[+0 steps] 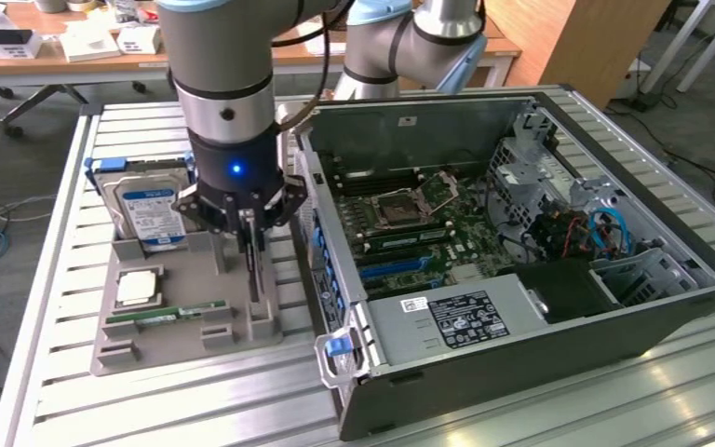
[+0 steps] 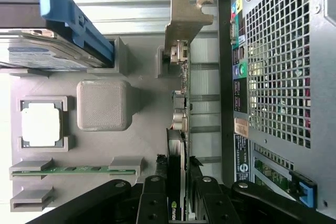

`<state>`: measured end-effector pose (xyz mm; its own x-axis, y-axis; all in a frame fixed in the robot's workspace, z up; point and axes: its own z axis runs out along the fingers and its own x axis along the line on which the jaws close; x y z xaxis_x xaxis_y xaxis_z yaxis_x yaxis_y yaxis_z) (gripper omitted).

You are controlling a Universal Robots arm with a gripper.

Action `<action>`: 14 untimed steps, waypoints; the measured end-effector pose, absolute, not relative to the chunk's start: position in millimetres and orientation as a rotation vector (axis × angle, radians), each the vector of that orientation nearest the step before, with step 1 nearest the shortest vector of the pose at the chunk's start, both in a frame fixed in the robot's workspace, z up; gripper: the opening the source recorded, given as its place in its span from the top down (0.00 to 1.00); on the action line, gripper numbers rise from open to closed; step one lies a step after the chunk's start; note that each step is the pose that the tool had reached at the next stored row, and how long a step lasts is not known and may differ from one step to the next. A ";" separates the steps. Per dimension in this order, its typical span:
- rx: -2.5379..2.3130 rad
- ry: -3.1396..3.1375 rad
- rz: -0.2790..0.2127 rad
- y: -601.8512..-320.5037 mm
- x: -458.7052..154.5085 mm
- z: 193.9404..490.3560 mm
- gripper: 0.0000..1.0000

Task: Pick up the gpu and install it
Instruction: 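Pick up the gpu and move the gpu toward the slot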

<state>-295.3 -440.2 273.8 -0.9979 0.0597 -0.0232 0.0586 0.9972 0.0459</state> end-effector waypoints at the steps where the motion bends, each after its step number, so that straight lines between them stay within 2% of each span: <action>1: 0.092 3.115 0.071 -440.2 -295.3 276.9 0.74; 14: 0.086 3.115 0.070 -440.2 -295.3 320.3 0.74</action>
